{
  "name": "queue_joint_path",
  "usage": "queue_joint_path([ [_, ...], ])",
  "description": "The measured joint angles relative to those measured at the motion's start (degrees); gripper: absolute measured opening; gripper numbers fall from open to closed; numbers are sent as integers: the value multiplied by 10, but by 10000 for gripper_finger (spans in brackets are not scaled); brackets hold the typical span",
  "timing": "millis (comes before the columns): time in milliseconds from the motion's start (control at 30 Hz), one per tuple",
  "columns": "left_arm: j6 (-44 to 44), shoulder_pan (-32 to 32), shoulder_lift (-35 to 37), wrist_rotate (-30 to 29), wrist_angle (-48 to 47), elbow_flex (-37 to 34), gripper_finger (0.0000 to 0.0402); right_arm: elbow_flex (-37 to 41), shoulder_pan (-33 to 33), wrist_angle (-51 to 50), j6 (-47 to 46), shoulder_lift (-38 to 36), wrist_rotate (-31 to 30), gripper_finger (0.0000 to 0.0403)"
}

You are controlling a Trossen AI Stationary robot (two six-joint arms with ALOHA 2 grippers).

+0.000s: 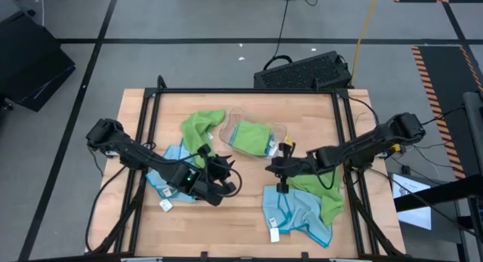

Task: Fold microfiber towels
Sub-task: Adjust the transparent bin

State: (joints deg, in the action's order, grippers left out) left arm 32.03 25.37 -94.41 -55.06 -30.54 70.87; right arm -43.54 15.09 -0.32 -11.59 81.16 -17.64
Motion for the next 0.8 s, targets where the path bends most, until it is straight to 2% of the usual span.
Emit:
queue_joint_path([
  [133, 0, 0, 0, 6, 9, 0, 90, 38, 0, 48, -14, 0, -52, 0],
  [400, 2, 0, 0, 11, 11, 0, 90, 78, -12, 96, -13, 0, -93, 0],
  [800, 2, 0, 0, 11, 11, 0, 90, 79, -60, 87, 19, 0, -109, 0],
])
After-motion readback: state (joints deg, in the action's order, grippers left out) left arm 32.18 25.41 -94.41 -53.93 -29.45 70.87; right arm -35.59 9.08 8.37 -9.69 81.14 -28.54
